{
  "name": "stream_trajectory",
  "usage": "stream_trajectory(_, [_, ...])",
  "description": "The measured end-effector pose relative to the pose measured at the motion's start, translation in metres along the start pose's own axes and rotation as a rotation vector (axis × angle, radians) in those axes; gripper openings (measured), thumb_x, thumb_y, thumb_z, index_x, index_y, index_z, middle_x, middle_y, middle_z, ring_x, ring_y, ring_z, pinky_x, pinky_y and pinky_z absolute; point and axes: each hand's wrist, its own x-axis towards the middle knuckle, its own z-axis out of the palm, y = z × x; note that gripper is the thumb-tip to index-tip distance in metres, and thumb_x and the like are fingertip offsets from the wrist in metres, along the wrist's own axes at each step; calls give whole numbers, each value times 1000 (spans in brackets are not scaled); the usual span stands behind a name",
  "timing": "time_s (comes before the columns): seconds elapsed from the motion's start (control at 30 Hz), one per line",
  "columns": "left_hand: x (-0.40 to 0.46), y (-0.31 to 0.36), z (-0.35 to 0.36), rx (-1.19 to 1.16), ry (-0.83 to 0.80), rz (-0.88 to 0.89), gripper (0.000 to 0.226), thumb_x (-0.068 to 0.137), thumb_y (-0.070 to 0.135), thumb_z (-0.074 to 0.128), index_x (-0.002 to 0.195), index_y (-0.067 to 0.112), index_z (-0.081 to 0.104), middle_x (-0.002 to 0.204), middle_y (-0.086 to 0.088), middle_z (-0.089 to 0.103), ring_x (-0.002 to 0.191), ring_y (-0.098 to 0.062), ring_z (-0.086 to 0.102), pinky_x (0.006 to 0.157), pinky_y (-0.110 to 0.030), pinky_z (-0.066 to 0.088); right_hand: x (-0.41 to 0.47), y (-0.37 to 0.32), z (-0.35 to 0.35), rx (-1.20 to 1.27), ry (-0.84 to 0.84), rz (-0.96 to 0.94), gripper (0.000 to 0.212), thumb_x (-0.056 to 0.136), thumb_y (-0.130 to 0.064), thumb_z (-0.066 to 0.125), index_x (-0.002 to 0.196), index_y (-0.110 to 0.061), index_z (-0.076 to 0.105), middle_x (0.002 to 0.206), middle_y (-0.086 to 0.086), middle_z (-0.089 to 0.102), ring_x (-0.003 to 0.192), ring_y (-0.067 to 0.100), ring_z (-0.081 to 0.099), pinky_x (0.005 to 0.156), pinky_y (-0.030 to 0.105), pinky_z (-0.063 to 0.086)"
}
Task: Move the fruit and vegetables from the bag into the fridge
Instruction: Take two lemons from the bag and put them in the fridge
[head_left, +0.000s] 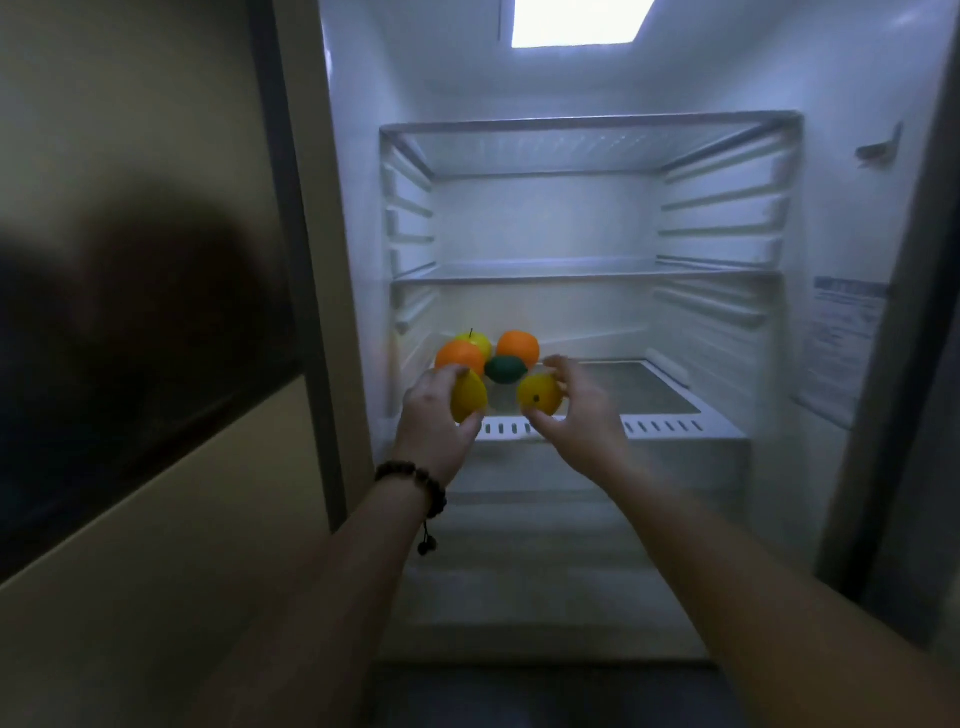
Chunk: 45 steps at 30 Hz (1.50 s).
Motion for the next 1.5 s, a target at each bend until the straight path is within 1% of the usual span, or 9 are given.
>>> stream_trajectory(0.1, [24, -18, 13, 72, -27, -102, 50, 81, 18, 68, 128, 19, 49, 127, -10, 41, 109, -27, 49, 93, -40, 47, 32, 11, 18, -10, -104, 52, 48, 80, -31, 67, 123, -23, 47, 108, 5, 60, 96, 23, 58, 78, 33, 46])
stream_trajectory(0.23, [47, -40, 32, 184, -9, -180, 51, 80, 20, 69, 128, 21, 51, 126, -11, 41, 112, -28, 47, 96, -37, 42, 66, 28, 43, -42, -136, -86, 37, 75, -17, 71, 109, -14, 57, 103, 5, 55, 93, 23, 55, 71, 24, 35])
stream_trajectory(0.43, [59, -51, 54, 225, 17, -186, 44, 82, 14, 64, 124, 18, 51, 121, -7, 51, 108, -26, 51, 89, -38, 46, 97, 41, 64, -140, -283, -103, 46, 78, -17, 70, 121, -20, 55, 120, 3, 56, 108, 21, 54, 84, 27, 41])
stream_trajectory(0.6, [61, -58, 59, 160, 39, -195, 34, 79, 13, 67, 110, 15, 53, 104, -6, 60, 94, -23, 56, 79, -35, 47, 100, 45, 73, -95, -325, -24, 40, 83, -13, 63, 120, -24, 50, 109, 3, 59, 95, 16, 53, 73, 27, 38])
stream_trajectory(0.73, [59, -56, 59, 120, 18, -185, 33, 82, 12, 66, 114, 14, 56, 109, -6, 61, 100, -20, 56, 85, -30, 44, 101, 44, 74, -101, -374, -12, 56, 83, -11, 64, 134, -24, 44, 130, 3, 52, 118, 22, 50, 92, 33, 43])
stream_trajectory(0.83, [58, -56, 55, 136, -18, -149, 46, 77, 13, 71, 120, 11, 55, 118, -8, 59, 109, -23, 54, 89, -27, 41, 98, 41, 70, -120, -387, -28, 67, 83, -16, 65, 143, -24, 36, 149, 3, 36, 135, 24, 35, 108, 38, 32])
stream_trajectory(1.0, [50, -44, 47, 159, -38, -115, 70, 76, 22, 74, 136, 8, 41, 139, -12, 46, 126, -27, 43, 103, -33, 35, 77, 31, 58, -68, -307, -80, 72, 82, -32, 66, 145, -25, 31, 148, 2, 39, 136, 21, 35, 109, 46, 34])
stream_trajectory(1.2, [16, -20, 35, 195, -96, -91, 67, 90, 37, 54, 146, 12, 26, 154, -9, 22, 143, -23, 16, 115, -38, 19, 41, 3, 30, -140, -190, -51, 65, 89, -29, 59, 146, -20, 28, 152, 8, 29, 140, 24, 25, 110, 36, 25])
stream_trajectory(1.5, [-71, 21, 9, 251, -104, 89, 68, 87, 48, 41, 144, 11, 33, 149, -9, 35, 141, -24, 23, 116, -40, 20, -71, -17, -15, -275, -14, 19, 55, 93, -38, 49, 143, -18, 36, 151, 10, 30, 141, 24, 22, 115, 43, 21])
